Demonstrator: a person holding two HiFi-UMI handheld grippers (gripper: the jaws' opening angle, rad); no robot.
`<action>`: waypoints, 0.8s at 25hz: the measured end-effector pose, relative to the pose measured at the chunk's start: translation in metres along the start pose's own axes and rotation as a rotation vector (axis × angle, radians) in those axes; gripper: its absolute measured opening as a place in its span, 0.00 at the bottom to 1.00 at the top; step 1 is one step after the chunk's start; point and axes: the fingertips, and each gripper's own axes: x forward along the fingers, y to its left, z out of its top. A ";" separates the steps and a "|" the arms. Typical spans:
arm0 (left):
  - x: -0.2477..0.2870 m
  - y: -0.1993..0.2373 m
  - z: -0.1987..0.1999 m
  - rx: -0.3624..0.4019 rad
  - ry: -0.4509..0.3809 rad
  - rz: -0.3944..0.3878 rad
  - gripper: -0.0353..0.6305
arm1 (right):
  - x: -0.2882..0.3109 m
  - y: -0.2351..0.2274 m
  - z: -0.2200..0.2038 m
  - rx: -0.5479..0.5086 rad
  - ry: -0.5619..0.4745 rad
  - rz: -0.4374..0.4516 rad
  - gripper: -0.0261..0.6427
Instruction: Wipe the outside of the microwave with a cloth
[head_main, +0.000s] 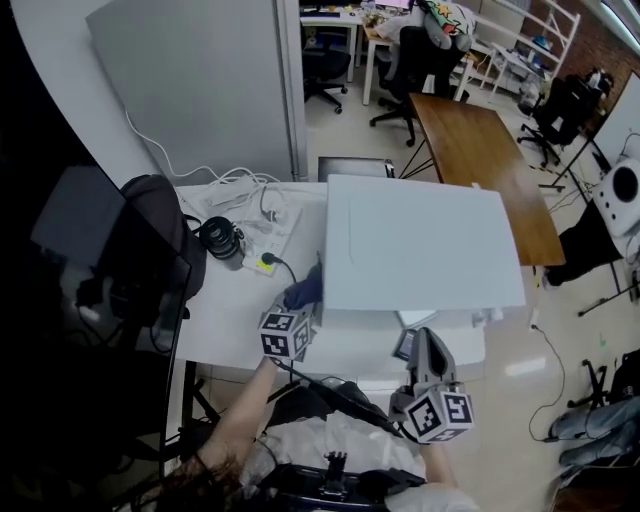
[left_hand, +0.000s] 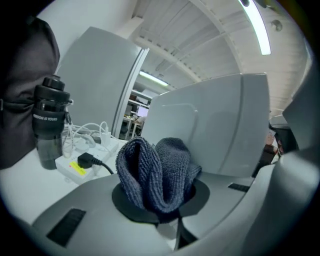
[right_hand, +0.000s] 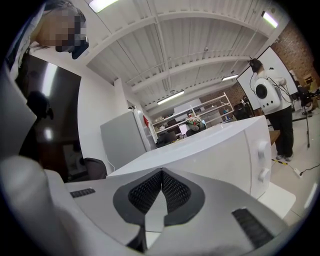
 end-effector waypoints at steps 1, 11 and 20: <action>-0.007 -0.003 -0.006 -0.007 0.005 0.000 0.13 | -0.001 0.002 -0.001 -0.001 0.005 0.008 0.04; -0.066 -0.041 -0.044 -0.066 0.011 -0.020 0.13 | -0.002 0.022 -0.013 -0.010 0.031 0.070 0.04; -0.065 0.017 0.015 -0.006 -0.129 0.126 0.13 | 0.001 0.031 -0.011 -0.011 0.025 0.092 0.04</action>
